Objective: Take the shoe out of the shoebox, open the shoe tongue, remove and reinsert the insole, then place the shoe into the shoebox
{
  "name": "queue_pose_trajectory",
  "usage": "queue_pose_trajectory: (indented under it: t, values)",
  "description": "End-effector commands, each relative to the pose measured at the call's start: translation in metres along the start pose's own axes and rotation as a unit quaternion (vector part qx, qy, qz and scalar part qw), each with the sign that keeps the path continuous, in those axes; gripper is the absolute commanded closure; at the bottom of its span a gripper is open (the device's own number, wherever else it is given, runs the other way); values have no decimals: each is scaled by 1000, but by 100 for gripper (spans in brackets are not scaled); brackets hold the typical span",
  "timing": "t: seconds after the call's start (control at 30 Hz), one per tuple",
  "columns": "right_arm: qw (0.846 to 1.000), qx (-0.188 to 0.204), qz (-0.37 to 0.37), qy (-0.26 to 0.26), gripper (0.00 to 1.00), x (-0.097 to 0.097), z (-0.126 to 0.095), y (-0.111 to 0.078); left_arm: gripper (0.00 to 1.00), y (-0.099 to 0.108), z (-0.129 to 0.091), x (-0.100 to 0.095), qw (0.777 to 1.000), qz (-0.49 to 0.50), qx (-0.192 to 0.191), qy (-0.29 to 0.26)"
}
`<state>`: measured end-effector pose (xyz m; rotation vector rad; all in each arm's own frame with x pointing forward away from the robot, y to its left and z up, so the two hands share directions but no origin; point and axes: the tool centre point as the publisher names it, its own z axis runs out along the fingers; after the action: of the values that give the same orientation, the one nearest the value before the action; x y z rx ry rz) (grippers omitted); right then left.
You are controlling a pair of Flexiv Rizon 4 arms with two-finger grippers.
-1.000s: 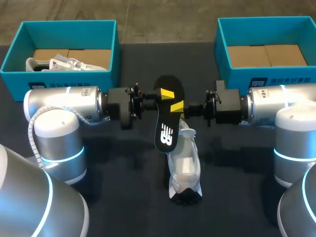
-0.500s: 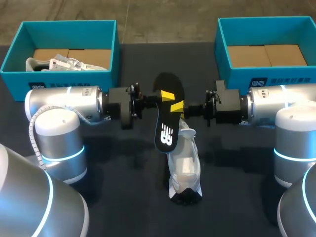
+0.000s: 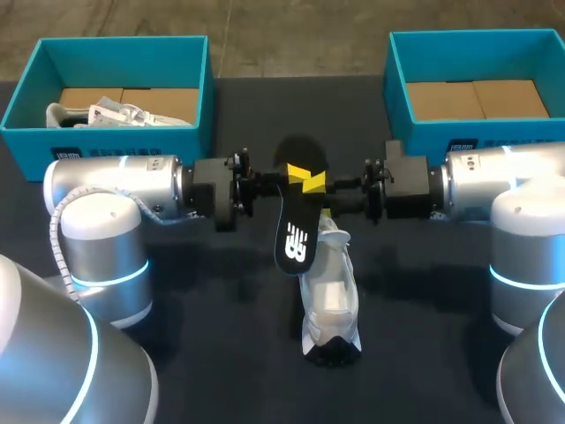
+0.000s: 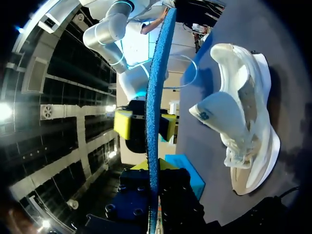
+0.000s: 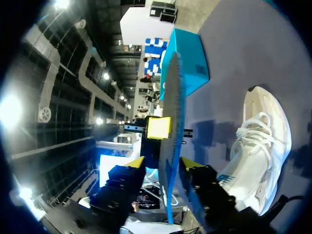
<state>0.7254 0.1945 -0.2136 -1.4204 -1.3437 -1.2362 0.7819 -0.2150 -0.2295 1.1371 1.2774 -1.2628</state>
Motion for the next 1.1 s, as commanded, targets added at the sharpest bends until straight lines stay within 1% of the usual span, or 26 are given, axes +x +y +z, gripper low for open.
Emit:
queue_pose_trajectory:
  t: [0.03,0.17,0.23,0.33,0.37,0.53,0.57,0.63,0.67,0.7,0.73,0.8,0.87,1.1]
  values:
    - [999,-8,1,-33,0,5,-25,-10,100,-12,-11,0,1000,-7,2,9]
    - [998,-13,-6,-55,0,3,-50,-13,100,-24,-20,2,1000,-22,9,15]
    - [997,-17,-13,-70,0,3,-64,-14,100,-31,-23,2,999,-28,19,15]
    - [996,-16,-32,-78,0,1,-80,-15,100,-45,-22,2,999,-31,34,29]
    - [996,-14,-39,-82,0,0,-85,-16,100,-49,-23,2,998,-30,32,34]
    - [992,-2,-76,-100,0,-3,-105,-17,100,-70,-28,3,997,-56,49,38]
    - [991,-1,-75,-107,0,-3,-109,-18,100,-76,-30,4,996,-59,44,43]
    - [990,-1,-79,-116,0,-5,-115,-18,100,-82,-32,7,995,-76,53,40]
    - [990,4,-87,-115,0,-6,-119,-19,100,-88,-33,8,994,-82,48,44]
    - [989,12,-95,-116,0,-7,-122,-20,100,-92,-33,10,993,-92,53,43]
    - [987,33,-117,-107,0,-8,-126,-21,100,-96,-33,11,992,-101,60,47]
    - [987,33,-117,-107,0,-8,-126,-21,100,-105,-27,16,987,-106,83,88]
    - [987,33,-117,-107,0,-8,-126,-21,100,-118,-18,22,978,-96,95,161]
    - [987,33,-117,-107,0,-8,-126,-21,100,-118,-18,22,978,-96,95,161]
